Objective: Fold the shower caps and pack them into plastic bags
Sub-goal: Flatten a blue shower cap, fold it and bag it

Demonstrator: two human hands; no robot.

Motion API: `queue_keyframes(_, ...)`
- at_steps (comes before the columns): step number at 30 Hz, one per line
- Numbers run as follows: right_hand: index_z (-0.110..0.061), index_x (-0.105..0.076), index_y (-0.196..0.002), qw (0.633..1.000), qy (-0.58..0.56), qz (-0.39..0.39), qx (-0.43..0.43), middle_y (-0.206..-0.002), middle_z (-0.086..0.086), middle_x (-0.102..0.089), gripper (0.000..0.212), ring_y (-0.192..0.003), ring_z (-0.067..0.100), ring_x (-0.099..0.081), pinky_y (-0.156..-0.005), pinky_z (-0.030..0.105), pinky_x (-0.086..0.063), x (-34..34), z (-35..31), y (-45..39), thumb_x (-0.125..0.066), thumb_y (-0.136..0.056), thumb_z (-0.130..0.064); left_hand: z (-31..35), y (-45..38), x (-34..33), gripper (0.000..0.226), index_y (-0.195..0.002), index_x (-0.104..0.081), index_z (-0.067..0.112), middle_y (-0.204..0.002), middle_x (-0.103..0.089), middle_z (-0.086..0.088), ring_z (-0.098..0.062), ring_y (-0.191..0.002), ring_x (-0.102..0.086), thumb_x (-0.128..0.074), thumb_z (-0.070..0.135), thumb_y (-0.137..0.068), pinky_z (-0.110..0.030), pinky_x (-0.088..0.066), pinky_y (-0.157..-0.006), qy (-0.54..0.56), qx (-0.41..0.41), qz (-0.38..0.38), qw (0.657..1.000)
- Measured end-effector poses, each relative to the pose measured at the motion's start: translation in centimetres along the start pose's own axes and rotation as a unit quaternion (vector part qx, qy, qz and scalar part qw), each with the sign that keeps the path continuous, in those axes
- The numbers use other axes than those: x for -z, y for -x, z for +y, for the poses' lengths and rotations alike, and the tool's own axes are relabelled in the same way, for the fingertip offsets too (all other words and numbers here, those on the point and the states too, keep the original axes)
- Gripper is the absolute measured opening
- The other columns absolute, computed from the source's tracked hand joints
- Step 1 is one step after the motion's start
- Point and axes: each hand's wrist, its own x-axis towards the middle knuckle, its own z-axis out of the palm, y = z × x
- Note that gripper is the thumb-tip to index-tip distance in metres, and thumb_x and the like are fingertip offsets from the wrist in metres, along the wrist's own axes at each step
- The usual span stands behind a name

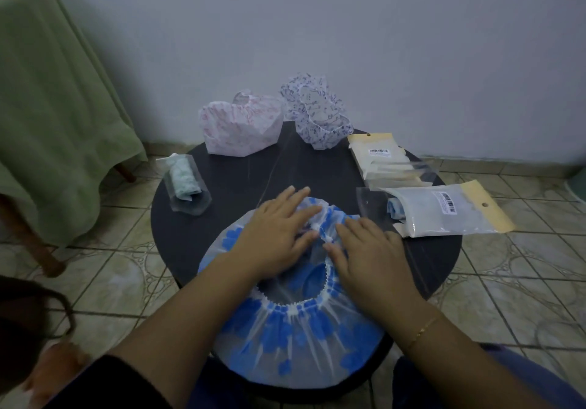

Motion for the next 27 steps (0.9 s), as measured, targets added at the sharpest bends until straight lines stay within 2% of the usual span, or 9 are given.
queue_keyframes(2,-0.018,-0.022,-0.148,0.994,0.009,-0.108,-0.019,-0.157,0.001,-0.019,0.098,-0.145,0.016,-0.011,-0.11,0.042,-0.019,-0.5,0.3,0.1,0.008,-0.074,-0.074,-0.4,0.0,-1.0,0.06,-0.149,-0.014,0.035,-0.159,-0.001,0.004,-0.016,-0.146,0.003,-0.018,0.06,-0.094,-0.036,-0.004,-0.116,-0.001,0.044,-0.114,0.993)
queue_keyframes(4,-0.022,0.008,-0.15,0.984,-0.01,-0.173,-0.039,-0.158,-0.003,0.011,0.104,-0.144,0.012,0.014,-0.115,0.042,0.003,-0.8,0.6,0.3,0.008,-0.064,-0.082,-1.0,0.0,-1.1,0.063,-0.149,-0.002,0.037,-0.159,0.006,0.006,-0.015,-0.145,0.009,-0.018,0.062,-0.093,-0.037,0.002,-0.116,-0.01,0.106,-0.194,0.975)
queue_keyframes(8,-0.025,0.021,-0.145,0.972,-0.022,-0.229,-0.047,-0.155,-0.007,0.023,0.1,-0.141,0.008,0.022,-0.114,0.044,0.014,-1.1,1.4,0.5,-0.005,-0.068,-0.082,-2.5,0.1,-1.0,0.073,-0.149,0.0,0.038,-0.159,0.005,0.007,-0.019,-0.146,0.007,-0.015,0.073,-0.086,-0.042,0.0,-0.117,-0.036,0.185,-0.207,0.96)
queue_keyframes(15,-0.026,0.015,-0.148,0.974,-0.016,-0.225,-0.018,-0.156,-0.006,0.019,0.102,-0.141,0.009,0.021,-0.113,0.042,0.016,-1.1,2.0,0.2,0.001,-0.063,-0.082,-2.9,0.7,-0.4,0.078,-0.149,-0.001,0.039,-0.159,0.005,0.007,-0.021,-0.146,0.005,-0.014,0.077,-0.082,-0.043,-0.001,-0.117,-0.058,0.245,-0.204,0.946)
queue_keyframes(18,-0.029,-0.003,-0.15,0.984,-0.002,-0.18,-0.011,-0.158,-0.004,0.01,0.1,-0.144,0.014,0.014,-0.114,0.042,0.008,-0.7,1.8,-0.3,0.001,-0.067,-0.084,-2.6,0.7,0.6,0.08,-0.148,-0.009,0.039,-0.159,-0.008,0.003,-0.027,-0.144,-0.012,-0.012,0.08,-0.08,-0.045,-0.014,-0.113,-0.115,0.28,-0.207,0.93)
queue_keyframes(20,-0.032,-0.024,-0.146,0.992,0.008,-0.128,-0.014,-0.159,-0.004,-0.004,0.076,-0.145,0.015,0.001,-0.111,0.042,-0.005,-0.4,1.9,-0.5,-0.017,-0.083,-0.074,-2.4,0.7,1.7,0.078,-0.145,-0.023,0.038,-0.153,-0.026,-0.002,-0.028,-0.135,-0.029,-0.014,0.08,-0.08,-0.044,-0.022,-0.107,-0.174,0.295,-0.201,0.918)
queue_keyframes(22,-0.033,-0.039,-0.138,0.996,0.004,-0.09,-0.023,-0.155,-0.007,-0.02,0.048,-0.14,0.015,-0.014,-0.102,0.038,-0.013,-0.1,1.9,-0.7,-0.037,-0.094,-0.051,-2.4,0.8,2.9,0.075,-0.141,-0.034,0.037,-0.144,-0.038,-0.004,-0.025,-0.128,-0.04,-0.017,0.08,-0.081,-0.043,-0.024,-0.105,-0.208,0.303,-0.22,0.904)
queue_keyframes(25,-0.031,-0.049,-0.131,0.997,-0.008,-0.072,-0.033,-0.14,-0.011,-0.041,0.035,-0.127,0.015,-0.035,-0.092,0.035,-0.019,0.2,1.8,-0.7,-0.038,-0.098,-0.036,-2.3,1.0,4.5,0.074,-0.137,-0.04,0.031,-0.138,-0.044,-0.003,-0.02,-0.124,-0.044,-0.022,0.078,-0.082,-0.041,-0.026,-0.104,-0.188,0.329,-0.281,0.882)
queue_keyframes(27,-0.031,-0.049,-0.13,0.996,-0.017,-0.08,-0.033,-0.134,-0.012,-0.045,0.034,-0.12,0.015,-0.042,-0.089,0.033,-0.022,0.1,1.5,-0.8,-0.035,-0.099,-0.035,-2.1,0.9,5.6,0.07,-0.121,-0.053,0.025,-0.121,-0.056,0.0,-0.019,-0.112,-0.052,-0.026,0.078,-0.083,-0.037,-0.034,-0.093,-0.17,0.348,-0.281,0.878)
